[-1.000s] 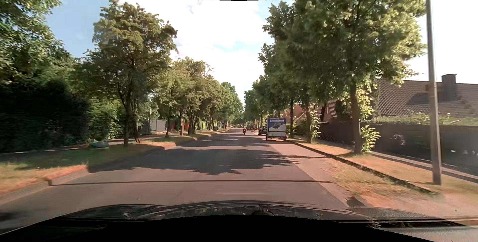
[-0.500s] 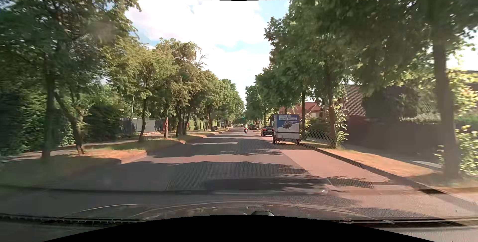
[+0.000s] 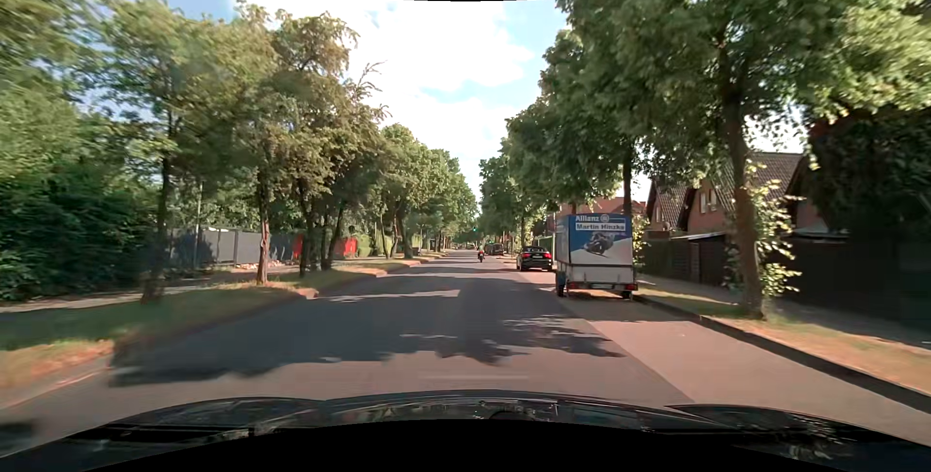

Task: Follow the waypoints while adhering to traffic rules and regulations

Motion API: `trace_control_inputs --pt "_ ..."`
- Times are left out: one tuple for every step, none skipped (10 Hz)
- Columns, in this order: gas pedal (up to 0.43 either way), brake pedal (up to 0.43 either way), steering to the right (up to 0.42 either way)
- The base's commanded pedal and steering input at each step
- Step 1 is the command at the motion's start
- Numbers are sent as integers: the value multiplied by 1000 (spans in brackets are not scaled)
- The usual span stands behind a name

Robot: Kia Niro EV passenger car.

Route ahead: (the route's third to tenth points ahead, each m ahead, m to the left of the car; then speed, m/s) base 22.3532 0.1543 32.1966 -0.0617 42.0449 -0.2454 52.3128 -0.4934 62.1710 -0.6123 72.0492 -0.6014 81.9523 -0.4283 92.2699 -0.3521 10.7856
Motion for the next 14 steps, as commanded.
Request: trace_control_inputs --pt "260 0 1" --pt "260 0 1" --pt "248 0 2" --pt "248 0 4" --pt "248 0 5" --pt "248 0 5" --pt "248 0 5" --pt "248 0 5" --pt "248 0 5" --pt "248 0 4" --pt "240 0 2" --pt "240 0 2" --pt "240 0 2" --pt "240 0 -2"
